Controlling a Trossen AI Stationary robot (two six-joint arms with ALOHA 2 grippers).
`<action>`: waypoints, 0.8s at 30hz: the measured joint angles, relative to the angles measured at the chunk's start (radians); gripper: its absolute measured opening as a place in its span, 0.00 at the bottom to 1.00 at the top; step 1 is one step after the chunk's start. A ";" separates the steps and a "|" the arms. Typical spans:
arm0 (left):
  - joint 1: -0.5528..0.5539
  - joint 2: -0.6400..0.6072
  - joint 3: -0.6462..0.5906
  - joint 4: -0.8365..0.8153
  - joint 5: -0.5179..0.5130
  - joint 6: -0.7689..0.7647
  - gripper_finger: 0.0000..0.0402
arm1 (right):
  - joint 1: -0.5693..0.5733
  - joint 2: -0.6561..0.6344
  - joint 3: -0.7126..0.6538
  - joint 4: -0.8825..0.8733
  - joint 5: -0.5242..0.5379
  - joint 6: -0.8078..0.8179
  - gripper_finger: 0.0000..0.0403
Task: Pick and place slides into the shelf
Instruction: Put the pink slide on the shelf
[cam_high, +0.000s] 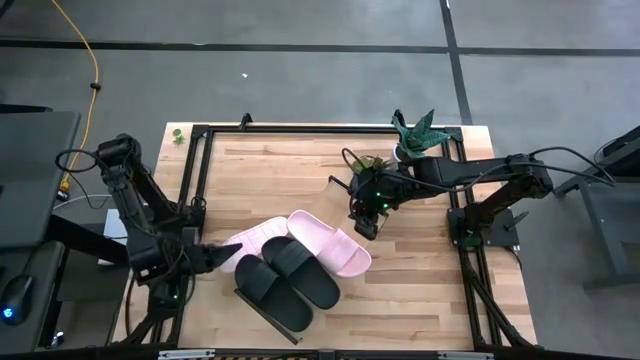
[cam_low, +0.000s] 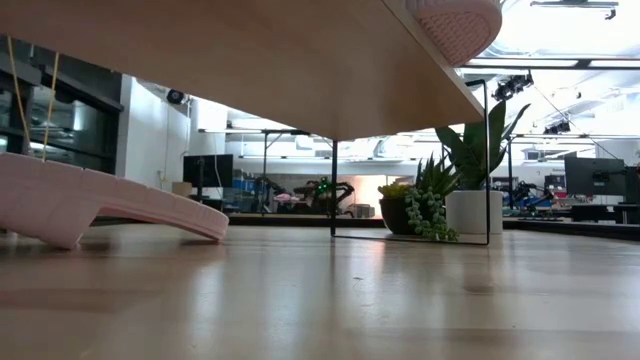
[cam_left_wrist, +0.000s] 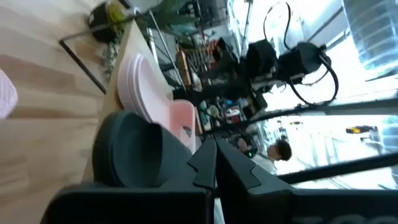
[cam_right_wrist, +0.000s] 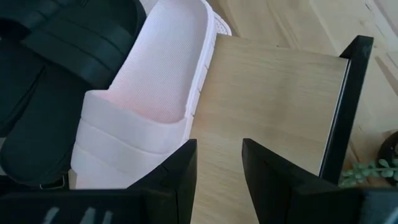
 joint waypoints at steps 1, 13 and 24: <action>0.012 0.000 0.000 -0.004 -0.004 -0.001 0.00 | 0.000 0.000 0.000 0.000 -0.004 -0.010 0.29; 0.153 -0.016 0.000 -0.151 0.065 -0.070 0.00 | 0.000 0.000 0.000 0.000 -0.030 -0.093 0.29; 0.153 -0.250 -0.001 -0.361 0.360 0.146 0.00 | -0.001 0.000 0.000 -0.001 -0.040 -0.162 0.29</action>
